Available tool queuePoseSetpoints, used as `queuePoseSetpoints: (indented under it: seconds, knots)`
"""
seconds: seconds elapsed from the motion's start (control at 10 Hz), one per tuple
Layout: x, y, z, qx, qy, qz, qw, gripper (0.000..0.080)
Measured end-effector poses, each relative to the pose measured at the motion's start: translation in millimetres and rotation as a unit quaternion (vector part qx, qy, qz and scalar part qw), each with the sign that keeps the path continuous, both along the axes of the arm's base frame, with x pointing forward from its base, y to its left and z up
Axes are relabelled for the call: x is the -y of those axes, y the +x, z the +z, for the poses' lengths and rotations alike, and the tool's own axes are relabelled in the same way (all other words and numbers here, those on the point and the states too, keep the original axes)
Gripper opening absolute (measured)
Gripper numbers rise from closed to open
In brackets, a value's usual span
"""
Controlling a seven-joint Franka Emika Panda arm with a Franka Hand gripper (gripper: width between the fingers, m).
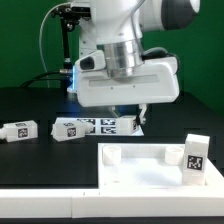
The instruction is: Assemble square table
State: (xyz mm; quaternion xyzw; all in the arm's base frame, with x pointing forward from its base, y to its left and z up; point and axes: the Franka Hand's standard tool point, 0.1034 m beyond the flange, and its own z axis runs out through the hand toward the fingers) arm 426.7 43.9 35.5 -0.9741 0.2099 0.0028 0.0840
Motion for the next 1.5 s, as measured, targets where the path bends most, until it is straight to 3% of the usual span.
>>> queuePoseSetpoints:
  seconds: [0.3, 0.5, 0.7, 1.0, 1.1, 1.2, 1.5]
  knots:
    - [-2.7, -2.4, -1.6, -0.008, 0.002, 0.009, 1.000, 0.0287]
    - [-16.1, -14.8, -12.4, -0.034, 0.004, 0.056, 0.998, 0.0287]
    - [-17.7, -22.9, -21.3, -0.036, -0.008, 0.072, 0.997, 0.0287]
    - [-17.7, -23.9, -21.7, -0.041, -0.005, 0.066, 0.997, 0.0287]
    - [-24.0, -32.4, -23.5, -0.072, 0.011, 0.058, 0.996, 0.0287]
    - [-27.4, -34.1, -24.7, -0.083, 0.014, 0.052, 0.995, 0.0287]
    - [-28.3, -36.7, -27.0, -0.081, 0.010, 0.048, 0.995, 0.0293]
